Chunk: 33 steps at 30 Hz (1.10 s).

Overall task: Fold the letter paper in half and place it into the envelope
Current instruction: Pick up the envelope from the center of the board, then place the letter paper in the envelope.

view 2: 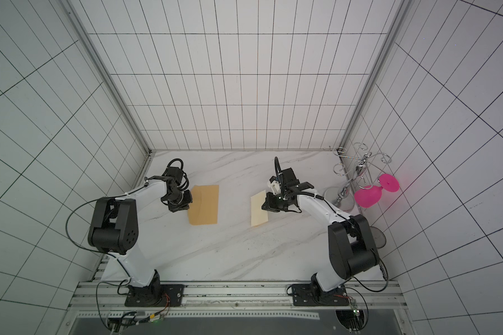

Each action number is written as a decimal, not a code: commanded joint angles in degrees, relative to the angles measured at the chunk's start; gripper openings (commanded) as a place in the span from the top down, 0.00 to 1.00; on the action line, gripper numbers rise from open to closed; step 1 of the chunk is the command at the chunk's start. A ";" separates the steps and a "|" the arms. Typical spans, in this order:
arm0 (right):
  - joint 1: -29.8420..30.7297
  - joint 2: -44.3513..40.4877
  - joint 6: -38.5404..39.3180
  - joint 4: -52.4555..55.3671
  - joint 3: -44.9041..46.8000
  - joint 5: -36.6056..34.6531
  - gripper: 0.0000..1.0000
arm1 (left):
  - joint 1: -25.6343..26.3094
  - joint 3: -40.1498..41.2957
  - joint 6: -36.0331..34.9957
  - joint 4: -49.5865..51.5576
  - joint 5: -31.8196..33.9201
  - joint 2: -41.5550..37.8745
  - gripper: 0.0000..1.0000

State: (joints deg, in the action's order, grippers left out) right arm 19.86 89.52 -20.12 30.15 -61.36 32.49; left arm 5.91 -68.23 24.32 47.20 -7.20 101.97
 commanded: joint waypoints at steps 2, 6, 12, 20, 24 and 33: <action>-0.17 -2.21 6.83 0.82 -3.97 -0.59 1.00 | 2.78 -5.17 -6.43 5.98 0.88 -6.16 1.00; -0.17 -4.52 14.17 -0.74 -5.23 1.66 1.00 | 6.08 -6.99 -10.89 11.31 -2.13 -9.82 1.00; 0.24 -9.16 29.34 -2.60 -5.08 7.36 1.00 | 7.62 -6.61 -13.65 14.77 -11.67 -13.39 1.00; 6.34 -18.16 73.68 15.80 -4.83 10.64 1.00 | 11.16 -7.59 -20.37 17.51 -30.84 -15.29 1.00; 16.11 -20.45 83.72 20.92 -5.06 1.60 1.00 | 17.98 -10.83 -23.50 22.28 -32.06 -12.67 1.00; 26.24 -24.32 92.33 15.04 -1.66 -11.60 1.00 | 27.69 -13.20 -26.42 26.66 -32.11 -10.67 1.00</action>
State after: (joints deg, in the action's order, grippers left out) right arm 44.73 65.06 65.69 45.12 -63.11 24.88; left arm 31.27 -80.18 0.75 71.16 -38.70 90.21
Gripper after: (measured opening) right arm 0.041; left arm 0.047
